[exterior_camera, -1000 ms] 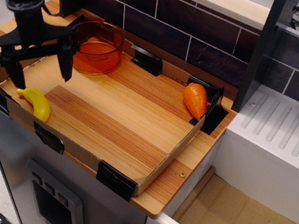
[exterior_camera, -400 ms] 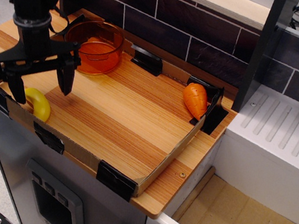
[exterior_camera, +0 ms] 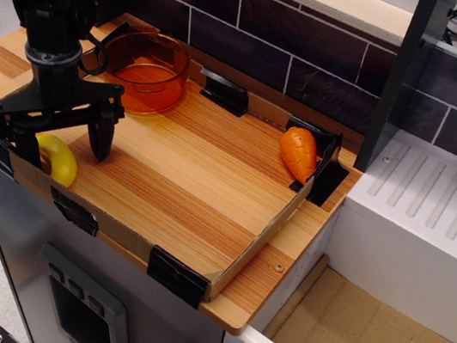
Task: Put banana in pot
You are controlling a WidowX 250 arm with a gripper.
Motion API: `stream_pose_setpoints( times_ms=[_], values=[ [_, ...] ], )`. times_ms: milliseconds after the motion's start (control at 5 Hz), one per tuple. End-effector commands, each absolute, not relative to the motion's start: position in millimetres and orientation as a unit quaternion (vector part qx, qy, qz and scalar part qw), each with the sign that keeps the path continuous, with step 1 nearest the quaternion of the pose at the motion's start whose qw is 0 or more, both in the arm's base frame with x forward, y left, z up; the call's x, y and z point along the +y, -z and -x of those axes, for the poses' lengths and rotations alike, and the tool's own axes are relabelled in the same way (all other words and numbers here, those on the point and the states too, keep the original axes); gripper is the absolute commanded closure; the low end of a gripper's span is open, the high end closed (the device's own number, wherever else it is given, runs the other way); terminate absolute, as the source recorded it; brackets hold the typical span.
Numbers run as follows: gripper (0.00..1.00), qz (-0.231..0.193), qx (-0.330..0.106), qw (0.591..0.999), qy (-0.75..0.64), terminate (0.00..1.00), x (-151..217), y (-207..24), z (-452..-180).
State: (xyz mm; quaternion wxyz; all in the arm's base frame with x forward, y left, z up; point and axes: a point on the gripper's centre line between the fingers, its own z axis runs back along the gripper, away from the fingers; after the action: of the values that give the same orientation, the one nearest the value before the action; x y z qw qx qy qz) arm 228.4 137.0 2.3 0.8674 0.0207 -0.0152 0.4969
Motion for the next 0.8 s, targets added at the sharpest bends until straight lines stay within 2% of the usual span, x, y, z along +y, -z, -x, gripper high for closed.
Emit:
stream_pose_setpoints(
  times_ms=[0,200,600],
  values=[
    [1.0,0.011,-0.003,0.9,-0.436,0.0,133.2,-17.2,-233.8],
    [1.0,0.012,-0.005,0.897,-0.441,0.0,129.6,-32.3,-240.4],
    [1.0,0.052,-0.005,0.881,-0.47,0.0,107.5,-87.8,-261.8]
  ],
)
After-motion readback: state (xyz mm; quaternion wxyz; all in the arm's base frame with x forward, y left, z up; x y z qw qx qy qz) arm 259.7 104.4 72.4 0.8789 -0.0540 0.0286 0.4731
